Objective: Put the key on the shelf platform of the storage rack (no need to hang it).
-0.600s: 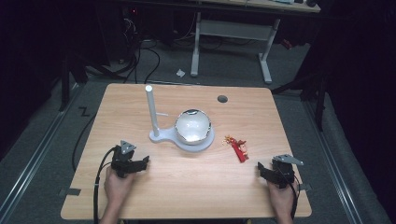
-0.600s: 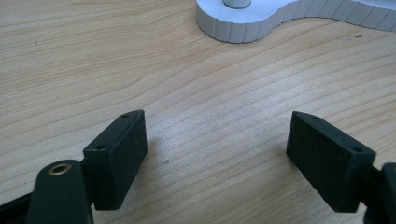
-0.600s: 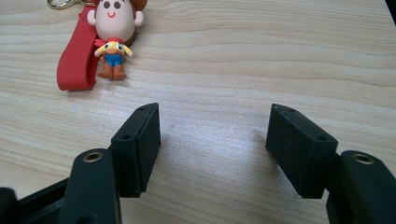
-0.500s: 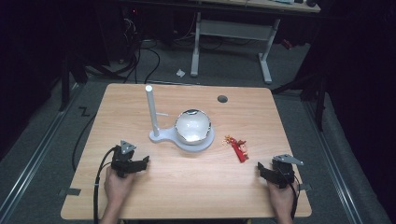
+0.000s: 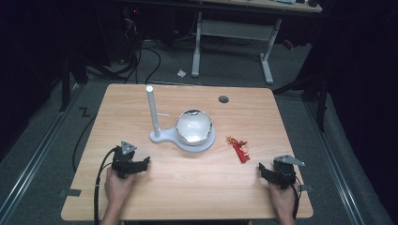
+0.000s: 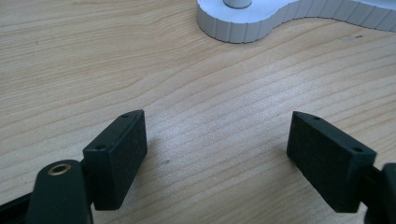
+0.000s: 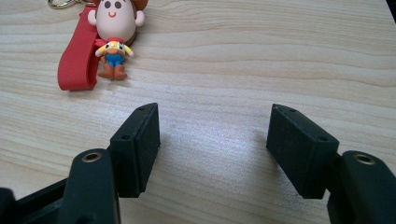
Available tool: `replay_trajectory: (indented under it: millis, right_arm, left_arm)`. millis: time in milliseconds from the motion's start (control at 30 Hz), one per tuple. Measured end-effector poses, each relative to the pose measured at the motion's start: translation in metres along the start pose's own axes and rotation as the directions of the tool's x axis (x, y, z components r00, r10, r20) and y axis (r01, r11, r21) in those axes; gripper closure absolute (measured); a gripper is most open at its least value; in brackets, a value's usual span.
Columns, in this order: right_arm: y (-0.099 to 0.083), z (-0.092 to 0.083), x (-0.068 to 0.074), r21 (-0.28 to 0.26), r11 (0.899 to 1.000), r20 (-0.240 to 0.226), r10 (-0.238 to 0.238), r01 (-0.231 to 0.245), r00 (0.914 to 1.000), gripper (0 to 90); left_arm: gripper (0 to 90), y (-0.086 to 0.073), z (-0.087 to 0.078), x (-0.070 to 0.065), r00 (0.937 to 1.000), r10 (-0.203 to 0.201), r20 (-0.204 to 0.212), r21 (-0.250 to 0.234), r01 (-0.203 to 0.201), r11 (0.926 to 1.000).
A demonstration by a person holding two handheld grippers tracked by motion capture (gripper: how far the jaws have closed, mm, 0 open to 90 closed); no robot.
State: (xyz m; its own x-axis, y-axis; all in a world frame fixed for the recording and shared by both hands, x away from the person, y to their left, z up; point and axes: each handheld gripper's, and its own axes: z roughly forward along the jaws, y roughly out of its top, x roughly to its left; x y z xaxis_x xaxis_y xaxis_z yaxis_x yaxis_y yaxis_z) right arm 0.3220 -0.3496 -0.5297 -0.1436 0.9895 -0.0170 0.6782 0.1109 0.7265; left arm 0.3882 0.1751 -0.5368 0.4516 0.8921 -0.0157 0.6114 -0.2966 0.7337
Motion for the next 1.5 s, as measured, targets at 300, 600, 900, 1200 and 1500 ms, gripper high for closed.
replay_trajectory:
  millis: [300,600,900,1200,1500]
  right_arm:
    - [0.0,0.0,0.0,0.0,1.0,-0.005,-0.011,0.011,0.9999,35.2]
    - [0.001,0.0,0.002,0.008,1.0,-0.01,-0.007,0.007,0.9999,38.2]
    - [0.002,-0.003,0.005,0.02,1.0,-0.025,-0.006,0.007,0.9997,41.9]
    - [0.008,-0.01,0.016,-0.005,0.999,-0.051,-0.035,0.035,0.9981,43.9]
    - [0.015,-0.011,0.034,-0.019,0.997,-0.099,-0.078,0.077,0.992,43.9]
  left_arm:
    - [20.5,0.0,0.0,0.0,1.0,-0.001,0.0,0.001,0.001,1.0]
    - [20.3,0.0,0.0,0.0,1.0,-0.001,0.0,0.001,0.001,1.0]
    - [20.3,0.0,0.0,0.0,1.0,0.0,0.0,0.001,0.0,1.0]
    - [20.3,0.0,0.0,0.0,1.0,-0.002,0.001,0.001,0.002,1.0]
    - [20.3,0.0,0.0,0.0,1.0,-0.001,0.001,0.002,0.001,1.0]
